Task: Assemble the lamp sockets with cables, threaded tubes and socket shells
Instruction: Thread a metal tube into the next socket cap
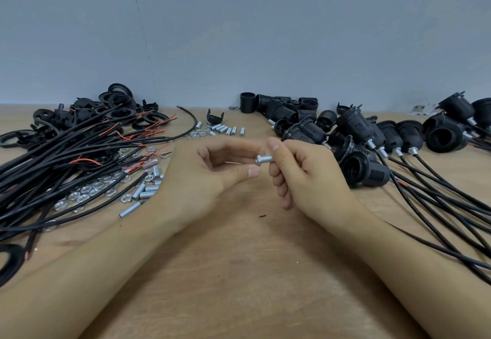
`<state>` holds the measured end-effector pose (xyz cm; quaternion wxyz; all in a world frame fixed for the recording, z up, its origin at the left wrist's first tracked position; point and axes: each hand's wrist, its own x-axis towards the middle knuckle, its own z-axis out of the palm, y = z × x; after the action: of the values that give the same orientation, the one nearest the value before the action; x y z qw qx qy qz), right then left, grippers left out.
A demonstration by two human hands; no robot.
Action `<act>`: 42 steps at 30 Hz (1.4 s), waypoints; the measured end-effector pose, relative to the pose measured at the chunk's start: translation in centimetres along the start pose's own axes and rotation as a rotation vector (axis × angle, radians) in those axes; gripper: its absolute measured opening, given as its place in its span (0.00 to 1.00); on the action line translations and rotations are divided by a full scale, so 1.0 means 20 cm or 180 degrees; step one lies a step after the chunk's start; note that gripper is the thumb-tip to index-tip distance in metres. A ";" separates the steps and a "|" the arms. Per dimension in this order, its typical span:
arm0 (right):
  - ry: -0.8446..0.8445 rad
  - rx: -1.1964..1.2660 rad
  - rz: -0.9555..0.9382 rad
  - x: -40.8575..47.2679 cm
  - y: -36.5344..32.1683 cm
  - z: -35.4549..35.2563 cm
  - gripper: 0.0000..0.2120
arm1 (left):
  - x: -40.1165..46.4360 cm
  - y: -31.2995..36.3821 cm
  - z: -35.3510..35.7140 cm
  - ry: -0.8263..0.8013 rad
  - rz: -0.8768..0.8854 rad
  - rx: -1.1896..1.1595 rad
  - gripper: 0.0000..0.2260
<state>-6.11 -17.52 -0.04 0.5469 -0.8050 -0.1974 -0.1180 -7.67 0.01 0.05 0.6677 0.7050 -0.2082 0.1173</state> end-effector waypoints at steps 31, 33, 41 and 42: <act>0.0487 0.0018 0.0182 0.03 0.03 0.02 0.19 | 0.00 0.02 0.00 -0.0098 -0.0089 -0.0003 0.26; 0.0472 0.0040 0.0187 0.03 0.02 0.02 0.18 | 0.00 0.01 0.00 -0.0320 -0.0133 0.0068 0.33; 0.0447 0.0005 0.0213 0.03 0.02 0.02 0.19 | 0.00 0.01 0.01 -0.0316 -0.0205 0.0239 0.33; 0.0444 -0.0007 0.0220 0.03 0.02 0.02 0.19 | -0.01 0.02 0.02 -0.0441 -0.0154 0.0220 0.33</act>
<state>-5.44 -17.17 -0.37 0.5622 -0.8017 -0.1308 -0.1551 -8.15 -0.30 0.30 0.6296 0.7389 -0.2326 0.0591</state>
